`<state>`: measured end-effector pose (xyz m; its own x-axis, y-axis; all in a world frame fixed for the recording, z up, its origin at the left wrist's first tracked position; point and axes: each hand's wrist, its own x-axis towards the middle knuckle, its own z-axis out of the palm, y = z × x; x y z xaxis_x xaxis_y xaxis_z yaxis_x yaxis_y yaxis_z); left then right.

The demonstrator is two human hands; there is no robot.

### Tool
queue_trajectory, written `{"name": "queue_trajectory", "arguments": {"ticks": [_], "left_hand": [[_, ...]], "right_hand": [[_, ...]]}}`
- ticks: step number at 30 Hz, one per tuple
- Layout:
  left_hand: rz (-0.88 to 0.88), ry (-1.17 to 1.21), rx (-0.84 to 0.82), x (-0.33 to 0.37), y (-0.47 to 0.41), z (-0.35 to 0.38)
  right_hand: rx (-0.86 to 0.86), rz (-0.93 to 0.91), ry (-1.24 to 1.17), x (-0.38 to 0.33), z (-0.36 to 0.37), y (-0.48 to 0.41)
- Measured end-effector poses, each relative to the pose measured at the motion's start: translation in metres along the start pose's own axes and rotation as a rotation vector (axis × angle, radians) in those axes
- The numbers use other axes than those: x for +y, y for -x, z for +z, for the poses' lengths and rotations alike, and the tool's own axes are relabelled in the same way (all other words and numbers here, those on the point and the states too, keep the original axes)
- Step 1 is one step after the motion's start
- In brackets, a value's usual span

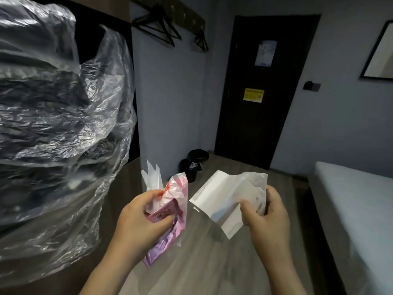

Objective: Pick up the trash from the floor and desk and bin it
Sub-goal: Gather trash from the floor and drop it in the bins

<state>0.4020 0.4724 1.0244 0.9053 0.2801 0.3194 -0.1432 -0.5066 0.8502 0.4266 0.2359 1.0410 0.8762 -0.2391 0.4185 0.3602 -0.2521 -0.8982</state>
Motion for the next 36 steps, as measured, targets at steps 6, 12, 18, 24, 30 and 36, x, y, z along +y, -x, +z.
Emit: {"name": "queue_trajectory", "arguments": {"ticks": [6, 12, 18, 24, 30, 36], "left_hand": [[-0.012, -0.013, -0.055, -0.040, -0.061, 0.000], [-0.021, -0.031, -0.153, -0.067, -0.122, 0.038], [-0.035, -0.090, -0.179, -0.076, -0.187, 0.082], [-0.055, -0.138, -0.172, -0.069, -0.283, 0.153], [-0.096, -0.166, -0.155, -0.081, -0.352, 0.212], [-0.123, -0.152, -0.159, -0.107, -0.428, 0.252]], "right_hand": [[0.025, 0.059, 0.049, 0.021, 0.047, -0.032], [0.051, 0.121, 0.063, 0.059, 0.066, -0.081], [0.037, 0.129, 0.044, 0.098, 0.080, -0.147], [0.006, 0.166, 0.050, 0.150, 0.082, -0.271], [0.003, 0.195, 0.030, 0.204, 0.087, -0.361], [-0.008, 0.240, 0.046, 0.251, 0.119, -0.425]]}}
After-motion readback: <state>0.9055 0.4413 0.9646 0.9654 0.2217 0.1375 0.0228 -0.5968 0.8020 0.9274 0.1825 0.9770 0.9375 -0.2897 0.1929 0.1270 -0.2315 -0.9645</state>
